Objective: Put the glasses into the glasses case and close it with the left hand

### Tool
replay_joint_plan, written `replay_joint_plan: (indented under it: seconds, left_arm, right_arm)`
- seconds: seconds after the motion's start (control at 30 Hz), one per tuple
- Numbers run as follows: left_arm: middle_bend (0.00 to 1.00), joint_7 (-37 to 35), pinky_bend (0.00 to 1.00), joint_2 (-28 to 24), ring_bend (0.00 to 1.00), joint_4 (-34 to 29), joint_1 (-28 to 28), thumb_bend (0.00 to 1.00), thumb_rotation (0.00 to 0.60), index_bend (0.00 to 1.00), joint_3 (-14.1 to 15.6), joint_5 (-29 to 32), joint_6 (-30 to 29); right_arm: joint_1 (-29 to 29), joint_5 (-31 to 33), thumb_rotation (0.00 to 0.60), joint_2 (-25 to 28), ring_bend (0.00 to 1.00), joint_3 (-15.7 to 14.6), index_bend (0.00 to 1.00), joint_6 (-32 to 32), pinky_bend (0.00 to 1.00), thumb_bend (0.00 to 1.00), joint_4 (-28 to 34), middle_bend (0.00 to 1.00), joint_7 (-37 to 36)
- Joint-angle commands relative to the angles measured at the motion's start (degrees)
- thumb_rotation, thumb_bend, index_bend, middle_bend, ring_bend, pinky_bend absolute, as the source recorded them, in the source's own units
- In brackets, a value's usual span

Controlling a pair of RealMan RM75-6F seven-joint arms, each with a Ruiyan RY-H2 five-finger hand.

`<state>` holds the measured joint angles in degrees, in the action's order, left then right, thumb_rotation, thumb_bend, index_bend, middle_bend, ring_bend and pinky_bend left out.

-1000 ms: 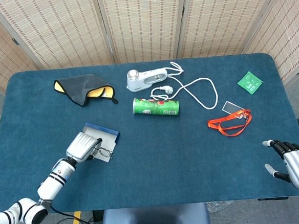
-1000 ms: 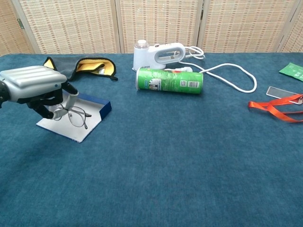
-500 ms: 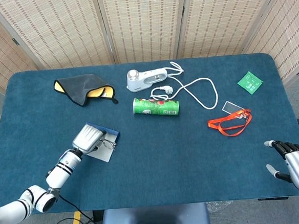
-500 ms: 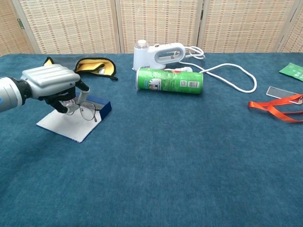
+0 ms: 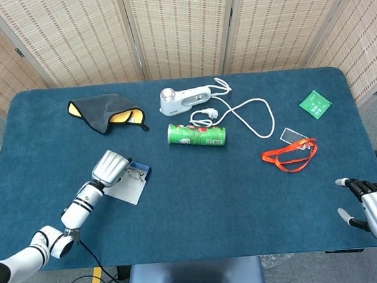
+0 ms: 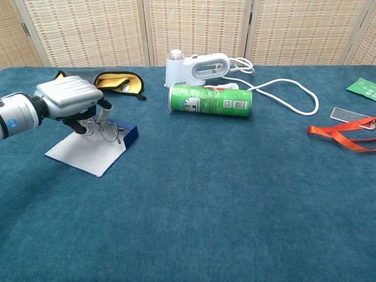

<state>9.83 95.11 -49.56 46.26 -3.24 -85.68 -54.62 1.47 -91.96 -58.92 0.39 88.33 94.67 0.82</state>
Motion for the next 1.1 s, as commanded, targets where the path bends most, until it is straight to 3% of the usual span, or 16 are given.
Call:
replay_joint_plan:
  seconds: [0.03, 0.23, 0.47, 0.63, 0.8, 0.97, 1.1]
  left_arm:
    - [0.92, 0.3, 0.94, 0.8, 0.91, 1.5, -0.1, 0.48, 0.6, 0.63, 0.3, -0.2, -0.3]
    - [0.91, 1.7, 0.94, 1.3, 0.9, 2.7, -0.7, 0.48, 0.6, 0.55, 0.4, 0.3, -0.3]
    - [0.9, 3.5, 0.94, 1.0, 0.89, 1.6, -1.7, 0.44, 0.6, 0.31, -0.5, 1.4, -1.9]
    - [0.89, 4.5, 0.94, -0.1, 0.88, -1.4, -2.4, 0.41, 0.6, 0.22, -1.4, 2.7, -2.6]
    - [0.89, 4.7, 0.94, -3.2, 0.88, -7.8, -4.1, 0.41, 0.6, 0.25, -1.4, 3.7, -3.4]
    - [0.89, 6.5, 0.93, -7.3, 0.88, -15.9, -5.4, 0.41, 0.6, 0.33, -0.2, 5.4, -1.0]
    - [0.88, 8.5, 0.93, -8.8, 0.87, -19.5, -5.5, 0.41, 0.6, 0.33, 0.3, 6.7, 0.9]
  right_arm:
    - [0.1, -0.1, 0.6, 0.0, 0.42, 0.0, 0.3, -0.1, 0.44, 0.21, 0.2, 0.37, 0.2]
    - [0.3, -0.1, 0.6, 0.1, 0.42, 0.1, 0.3, -0.4, 0.44, 0.21, 0.5, 0.37, 0.6]
    - [0.3, -0.2, 0.6, 0.1, 0.43, 0.1, 0.3, -0.5, 0.44, 0.21, 0.7, 0.37, 0.9]
    - [0.3, -0.2, 0.6, 0.1, 0.43, 0.2, 0.3, -0.4, 0.44, 0.21, 0.8, 0.37, 0.9]
    - [0.0, 0.0, 0.6, 0.3, 0.43, 0.2, 0.3, -0.1, 0.44, 0.21, 0.7, 0.37, 0.6]
    - [0.1, 0.0, 0.6, 0.1, 0.43, 0.1, 0.3, -0.4, 0.44, 0.21, 0.4, 0.37, 0.3]
    - [0.2, 0.0, 0.6, -0.1, 0.43, 0.2, 0.3, -0.5, 0.44, 0.21, 0.1, 0.37, 0.1]
